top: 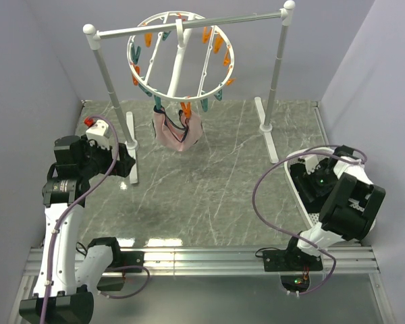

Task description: Clip the underwear to the hanger

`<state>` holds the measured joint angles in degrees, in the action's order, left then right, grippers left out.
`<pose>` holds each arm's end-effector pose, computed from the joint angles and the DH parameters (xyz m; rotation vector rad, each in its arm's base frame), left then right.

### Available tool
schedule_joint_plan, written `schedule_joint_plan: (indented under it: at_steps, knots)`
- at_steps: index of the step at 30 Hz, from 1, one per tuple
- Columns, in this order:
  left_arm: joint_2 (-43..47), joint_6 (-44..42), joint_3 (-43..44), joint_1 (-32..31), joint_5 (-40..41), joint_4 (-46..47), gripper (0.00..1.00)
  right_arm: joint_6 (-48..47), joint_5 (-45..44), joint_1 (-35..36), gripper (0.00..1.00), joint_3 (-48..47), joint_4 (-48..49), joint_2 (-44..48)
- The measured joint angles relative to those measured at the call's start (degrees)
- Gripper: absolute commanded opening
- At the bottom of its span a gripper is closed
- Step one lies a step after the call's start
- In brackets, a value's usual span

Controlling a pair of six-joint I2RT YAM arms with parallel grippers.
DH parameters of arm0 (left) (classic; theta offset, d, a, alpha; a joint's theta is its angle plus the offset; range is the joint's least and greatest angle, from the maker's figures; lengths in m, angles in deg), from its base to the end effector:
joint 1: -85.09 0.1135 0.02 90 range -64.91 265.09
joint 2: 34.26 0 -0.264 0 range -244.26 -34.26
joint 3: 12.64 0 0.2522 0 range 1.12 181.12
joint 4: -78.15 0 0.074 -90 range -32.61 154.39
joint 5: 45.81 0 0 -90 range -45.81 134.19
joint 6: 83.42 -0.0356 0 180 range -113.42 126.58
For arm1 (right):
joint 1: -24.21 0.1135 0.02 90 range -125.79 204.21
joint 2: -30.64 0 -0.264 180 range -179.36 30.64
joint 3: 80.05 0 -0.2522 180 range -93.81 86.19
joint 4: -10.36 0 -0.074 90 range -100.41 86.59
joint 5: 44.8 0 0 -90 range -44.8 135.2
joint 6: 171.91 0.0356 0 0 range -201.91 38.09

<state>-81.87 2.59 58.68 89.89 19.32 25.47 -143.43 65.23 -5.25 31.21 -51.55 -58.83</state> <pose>0.1666 -0.0010 0.3584 0.2491 2.0288 -0.3541 0.2386 -0.1208 0.1817 -0.8024 2.6777 0.2178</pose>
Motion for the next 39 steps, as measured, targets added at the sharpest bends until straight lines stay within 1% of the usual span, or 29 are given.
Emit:
schedule_joint_plan:
  at_steps: [1,3,4,5,6,7,8,12,18,21,24,26,28,32,35,37,39]
  knots:
    - [0.0,0.0,0.0,0.0,-0.1,0.0,0.99,-0.3,0.0,0.3,0.69,1.2,0.4,0.1]
    - [0.0,0.0,0.0,0.0,-0.4,0.0,0.99,-1.0,-0.1,0.7,0.51,2.9,1.3,0.1]
    - [0.0,0.0,0.0,0.0,-0.4,0.0,0.99,-1.0,-0.1,0.9,0.37,3.2,1.4,0.1]
    - [0.0,0.0,0.0,0.0,-0.4,-0.1,0.99,-1.1,-0.1,1.0,0.31,3.1,1.6,0.1]
    - [0.1,0.0,0.0,0.0,-0.4,-0.1,0.99,-1.0,-0.1,1.0,0.14,2.7,1.4,0.3]
    - [0.1,0.0,0.0,0.0,-0.4,-0.2,0.99,-1.1,0.0,0.9,0.03,1.9,1.0,0.5]
    - [0.2,0.0,0.0,0.0,-0.4,-0.3,0.99,-1.1,0.4,0.7,0.00,0.8,0.4,0.8]
    - [0.1,0.0,0.6,0.0,-1.0,-1.3,0.99,-1.1,2.2,-0.2,0.00,-7.0,-3.8,4.3]
    - [0.2,0.3,2.1,0.0,-2.9,-1.7,0.99,-2.3,7.0,-0.5,0.00,-20.5,-11.6,14.0]
    - [0.2,0.8,2.3,0.0,-3.8,-1.6,0.99,-4.3,10.0,0.0,0.00,-27.8,-16.8,16.1]
    - [0.2,1.7,2.3,0.0,-4.5,-1.2,0.99,-4.0,12.6,2.0,0.00,-32.7,-20.4,17.4]
    - [0.3,2.2,2.4,0.0,-5.3,-1.2,0.99,-2.7,13.9,5.3,0.00,-34.1,-21.4,18.9]
    - [0.3,2.4,2.7,0.0,-6.3,-1.2,0.98,-0.5,14.6,10.4,0.00,-34.2,-21.9,21.0]
    - [1.5,3.0,2.8,0.0,-8.4,-0.9,0.98,6.3,16.6,22.6,0.00,-31.5,-20.4,25.9]
    - [4.5,2.7,2.6,0.0,-10.1,-0.3,0.97,12.6,17.3,31.0,0.00,-26.6,-17.0,28.8]
    - [6.8,1.9,2.2,0.0,-11.4,0.4,0.97,16.9,17.6,36.2,0.00,-21.6,-13.4,29.4]
    - [8.9,0.1,1.8,0.0,-12.9,0.5,0.96,20.7,18.5,40.0,0.00,-17.1,-10.3,29.5]
